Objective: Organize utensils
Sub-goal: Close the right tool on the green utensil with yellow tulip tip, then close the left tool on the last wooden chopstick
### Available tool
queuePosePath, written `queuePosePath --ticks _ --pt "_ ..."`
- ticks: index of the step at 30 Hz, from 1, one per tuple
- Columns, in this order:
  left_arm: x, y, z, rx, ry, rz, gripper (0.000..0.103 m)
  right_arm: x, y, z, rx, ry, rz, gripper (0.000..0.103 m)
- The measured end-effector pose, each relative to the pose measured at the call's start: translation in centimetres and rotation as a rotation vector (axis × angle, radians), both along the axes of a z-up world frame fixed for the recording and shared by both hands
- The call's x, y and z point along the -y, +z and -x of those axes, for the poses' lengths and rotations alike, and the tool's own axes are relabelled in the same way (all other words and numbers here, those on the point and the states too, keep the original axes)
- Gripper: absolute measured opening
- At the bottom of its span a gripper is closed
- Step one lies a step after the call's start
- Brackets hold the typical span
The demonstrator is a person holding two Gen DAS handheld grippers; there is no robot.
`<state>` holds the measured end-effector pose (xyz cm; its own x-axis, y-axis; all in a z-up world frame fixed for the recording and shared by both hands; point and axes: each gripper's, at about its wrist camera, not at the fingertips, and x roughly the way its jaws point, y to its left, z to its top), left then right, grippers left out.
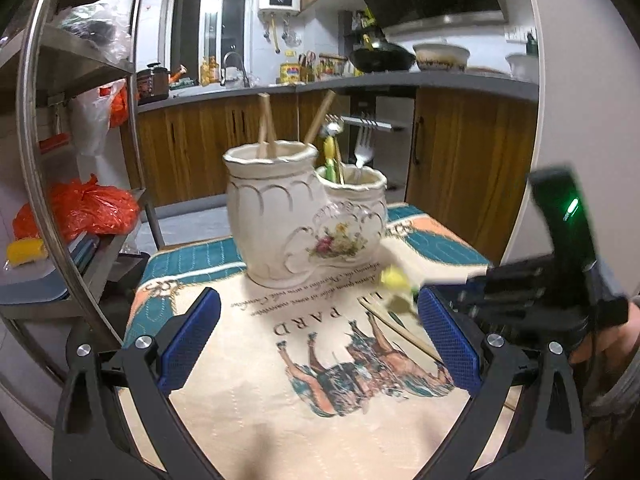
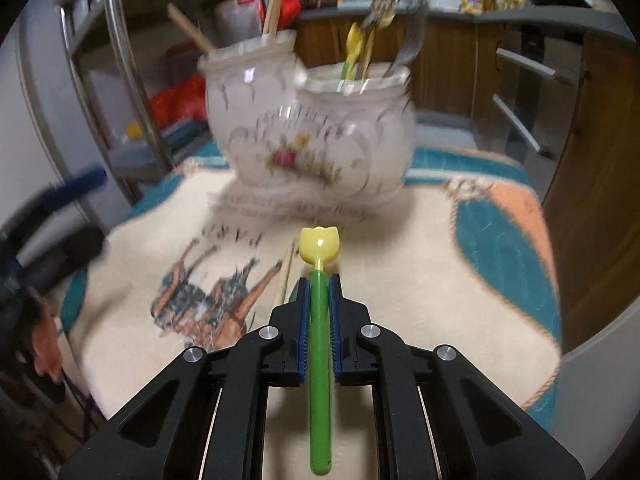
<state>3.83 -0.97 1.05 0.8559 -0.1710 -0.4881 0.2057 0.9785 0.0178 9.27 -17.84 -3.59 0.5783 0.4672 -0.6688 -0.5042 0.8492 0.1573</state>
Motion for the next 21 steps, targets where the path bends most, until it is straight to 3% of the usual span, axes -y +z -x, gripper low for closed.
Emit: queuePosePath --ticks 3,11,21 --pt "1.4 -0.6 -0.1 -0.042 0.002 -0.020 0.097 1.9 1.2 0.4 0.080 -0.029 -0.049 0.010" --pt "5.3 -3.1 -0.6 -0.207 0.014 0.000 0.093 5.4 2.7 1.0 0.178 -0.085 -0.139 0.010" --pt "9.0 -4.6 -0.5 -0.290 0.022 -0.040 0.059 6.9 4.1 4.0 0.384 -0.103 -0.151 0.010"
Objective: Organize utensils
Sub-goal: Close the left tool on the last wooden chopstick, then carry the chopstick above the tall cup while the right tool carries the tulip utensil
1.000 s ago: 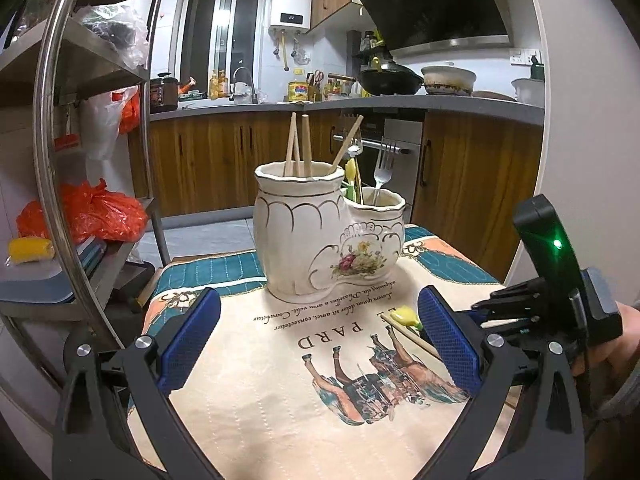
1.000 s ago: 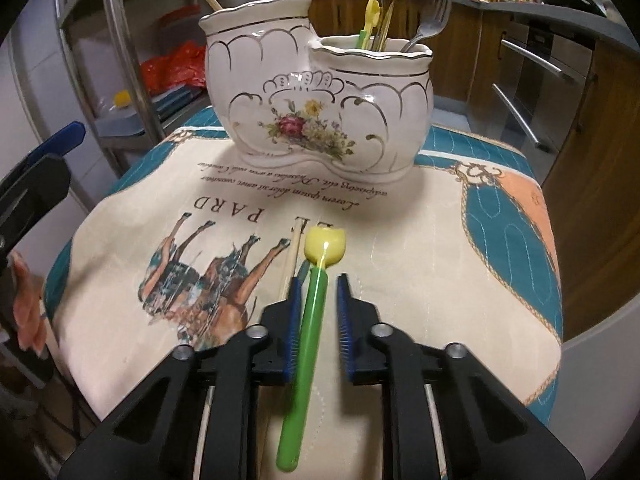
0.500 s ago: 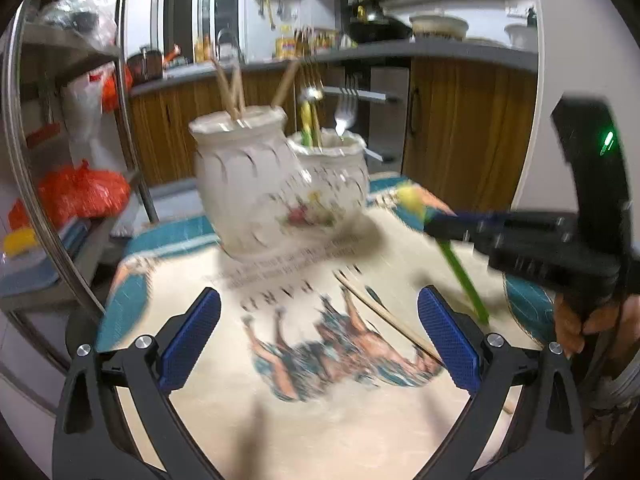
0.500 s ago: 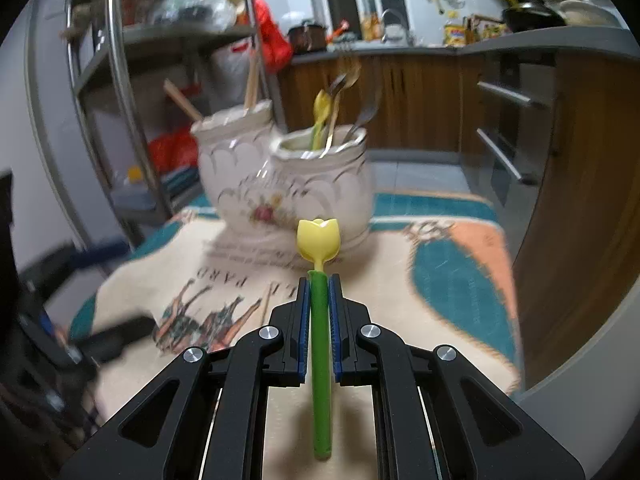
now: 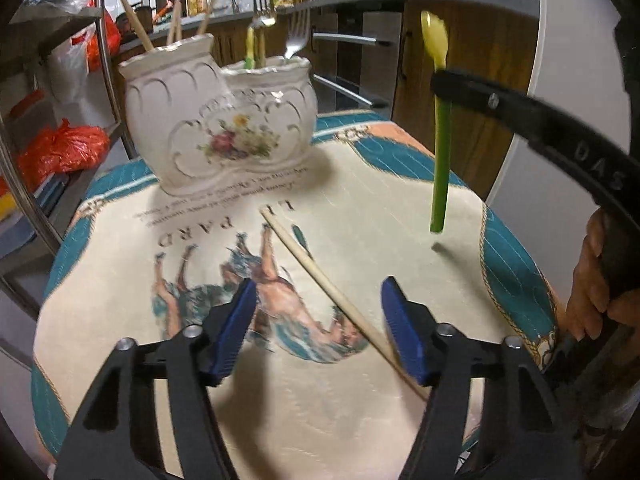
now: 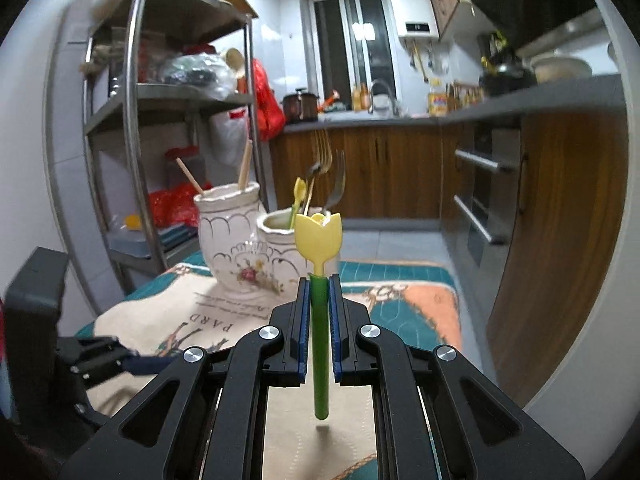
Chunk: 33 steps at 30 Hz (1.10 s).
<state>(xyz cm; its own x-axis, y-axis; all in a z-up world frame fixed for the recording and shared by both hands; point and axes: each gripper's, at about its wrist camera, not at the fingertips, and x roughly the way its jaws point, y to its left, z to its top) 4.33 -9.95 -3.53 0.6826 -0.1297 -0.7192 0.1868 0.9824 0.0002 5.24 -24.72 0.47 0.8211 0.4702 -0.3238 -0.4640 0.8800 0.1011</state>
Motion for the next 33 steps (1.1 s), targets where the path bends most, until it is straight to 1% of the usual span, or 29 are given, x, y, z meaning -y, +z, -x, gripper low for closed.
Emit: queuePosePath --ticks 1,2,3,5,7,12,18,22,27,30,31,33 --pt "0.2 -0.1 0.0 -0.008 -0.002 -0.002 0.055 0.2 0.1 0.3 0.016 -0.001 0.000 0.010" --pt "0.6 -0.3 0.0 -0.016 -0.002 -0.013 0.053 0.3 0.2 0.5 0.024 -0.002 -0.001 0.010" --pt "0.8 -0.4 0.0 -0.024 0.000 -0.027 0.047 0.4 0.2 0.6 0.030 0.000 -0.005 0.010" --pt "1.0 -0.4 0.0 -0.028 -0.002 -0.038 0.035 0.7 0.2 0.8 0.033 0.000 -0.009 0.010" --pt "1.0 -0.3 0.0 -0.037 -0.005 -0.046 0.018 0.7 0.1 0.9 0.029 0.000 -0.010 0.010" --pt "0.4 -0.2 -0.3 -0.055 -0.027 -0.043 0.008 0.6 0.2 1.1 0.031 0.007 -0.022 0.010" --pt "-0.5 0.0 -0.6 -0.067 -0.066 -0.062 0.006 0.4 0.2 1.4 0.036 0.020 -0.025 0.010" --pt "-1.5 0.5 -0.3 -0.037 -0.079 -0.048 0.006 0.5 0.4 1.6 0.051 0.024 -0.034 0.010" --pt "-3.1 1.9 0.6 0.065 -0.112 0.004 0.006 0.6 0.4 1.6 0.054 0.023 -0.036 0.010" --pt "-4.6 2.9 1.2 0.160 -0.124 0.042 0.006 0.5 0.4 1.6 0.054 0.025 -0.037 0.010" --pt "-5.1 3.4 1.6 0.206 -0.128 0.041 0.006 0.6 0.4 1.6 0.055 0.024 -0.036 0.010" --pt "-5.6 4.0 2.0 0.262 -0.136 0.035 0.006 0.5 0.3 1.5 0.052 0.027 -0.034 0.010"
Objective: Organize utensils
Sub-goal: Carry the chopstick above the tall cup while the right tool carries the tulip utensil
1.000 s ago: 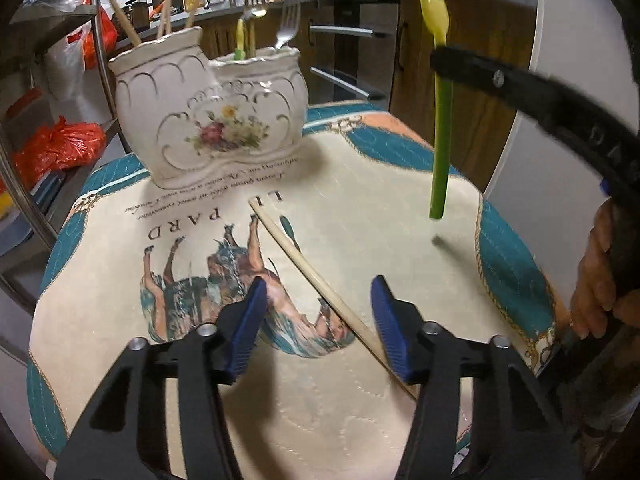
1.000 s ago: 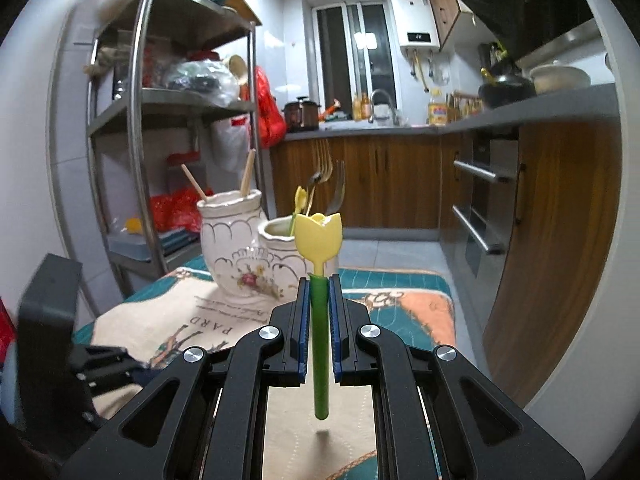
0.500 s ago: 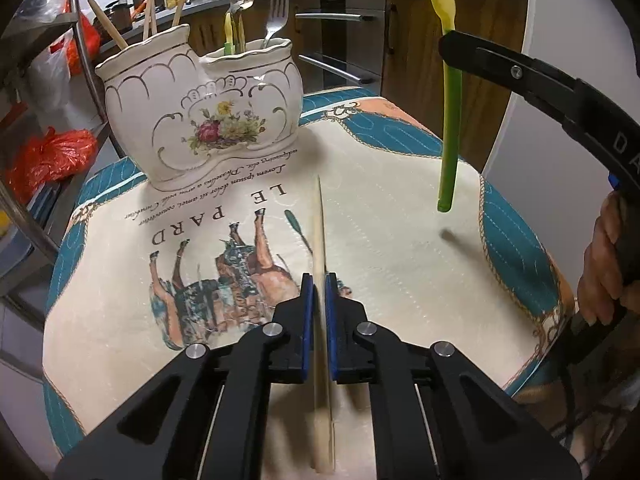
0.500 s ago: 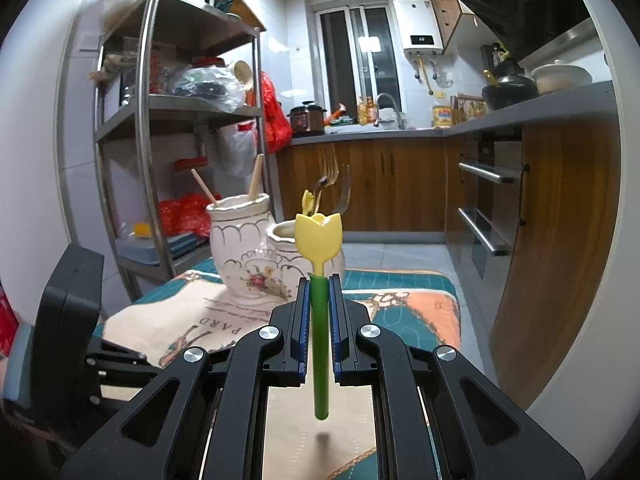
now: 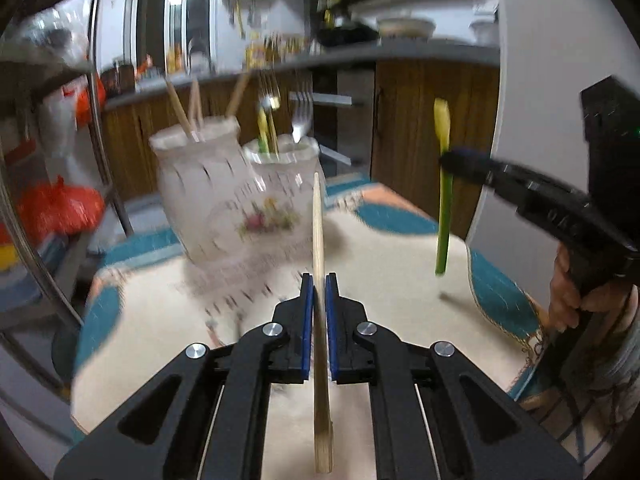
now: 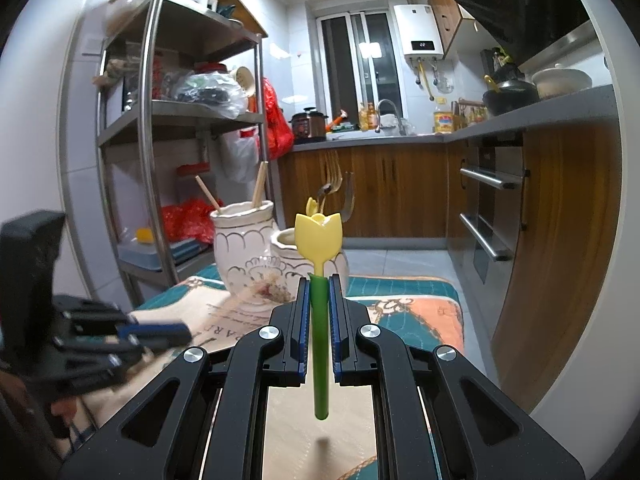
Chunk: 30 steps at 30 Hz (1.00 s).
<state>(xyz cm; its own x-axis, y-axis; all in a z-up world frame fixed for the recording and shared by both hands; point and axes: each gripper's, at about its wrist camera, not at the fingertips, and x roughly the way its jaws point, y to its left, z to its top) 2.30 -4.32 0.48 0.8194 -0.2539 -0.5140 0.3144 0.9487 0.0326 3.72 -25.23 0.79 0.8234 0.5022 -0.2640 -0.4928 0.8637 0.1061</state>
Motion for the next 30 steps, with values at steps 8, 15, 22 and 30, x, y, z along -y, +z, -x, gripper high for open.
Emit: queuePosePath --ticks 8,15,22,30 --pt "-3.7 3.3 1.4 0.162 -0.032 0.155 0.006 -0.8 0.6 0.1 0.007 0.011 -0.010 0.010" --pt "-7.7 8.0 0.3 0.349 -0.002 0.263 0.006 -2.1 2.8 -1.2 0.011 0.015 -0.031 0.010" --pt "-11.5 9.9 -5.6 0.361 0.039 0.393 0.006 -4.5 6.4 -4.6 0.074 -0.002 -0.016 0.010" --pt "-12.4 9.4 -13.2 0.334 0.030 0.480 0.006 -5.6 7.4 -10.2 0.081 -0.044 -0.079 0.010"
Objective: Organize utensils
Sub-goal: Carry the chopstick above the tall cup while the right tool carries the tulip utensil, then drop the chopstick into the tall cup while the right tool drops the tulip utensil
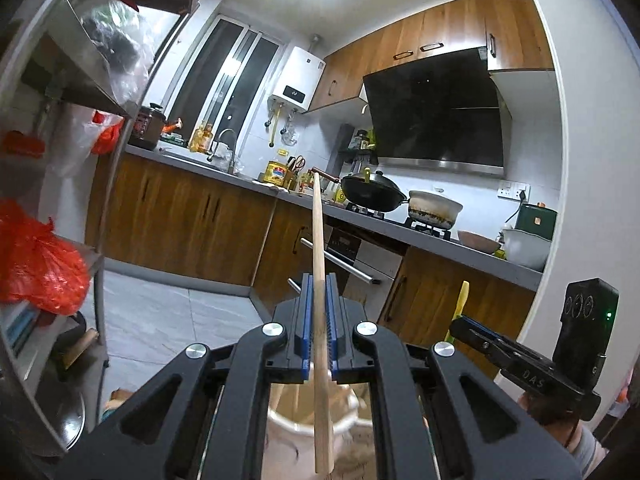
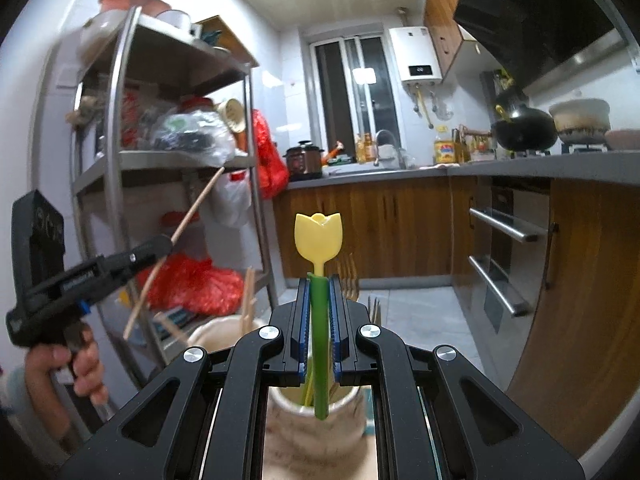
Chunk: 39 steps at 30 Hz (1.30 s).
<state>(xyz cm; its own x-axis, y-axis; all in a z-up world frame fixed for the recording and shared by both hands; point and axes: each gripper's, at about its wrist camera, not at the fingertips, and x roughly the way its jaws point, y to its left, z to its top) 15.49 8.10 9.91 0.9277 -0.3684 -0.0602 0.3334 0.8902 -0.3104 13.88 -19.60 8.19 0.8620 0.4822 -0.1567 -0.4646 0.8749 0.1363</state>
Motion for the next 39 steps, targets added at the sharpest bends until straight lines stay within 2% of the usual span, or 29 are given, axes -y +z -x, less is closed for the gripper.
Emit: queuePosePath --ticks 4,10,16,22,30,39 --pt "0.1 -0.8 -3.3 -0.012 -0.019 0.041 0.006 -0.2 -0.2 -2.7 -0.016 -0.003 -0.028 0.010" --pt "0.7 -2.5 -5.8 -0.017 -0.049 0.030 0.006 -0.4 -1.8 -4.6 -0.029 0.030 -0.072 0.010" --pt "-0.4 -4.4 -6.9 -0.048 -0.090 0.074 0.006 -1.9 -3.1 -5.8 -0.078 0.052 -0.017 0.010" --pt "-1.0 -4.8 -6.0 -0.049 -0.126 0.049 0.006 -2.6 -4.1 -6.0 -0.114 0.062 0.017 0.010" --pt "-0.9 -4.9 -3.3 -0.069 -0.091 -0.048 0.006 -3.3 -5.1 -6.1 -0.170 0.095 0.064 0.010" --pt "1.2 -5.6 -2.4 -0.084 -0.071 -0.185 0.006 -3.9 -6.1 -6.7 -0.231 0.079 0.115 0.010"
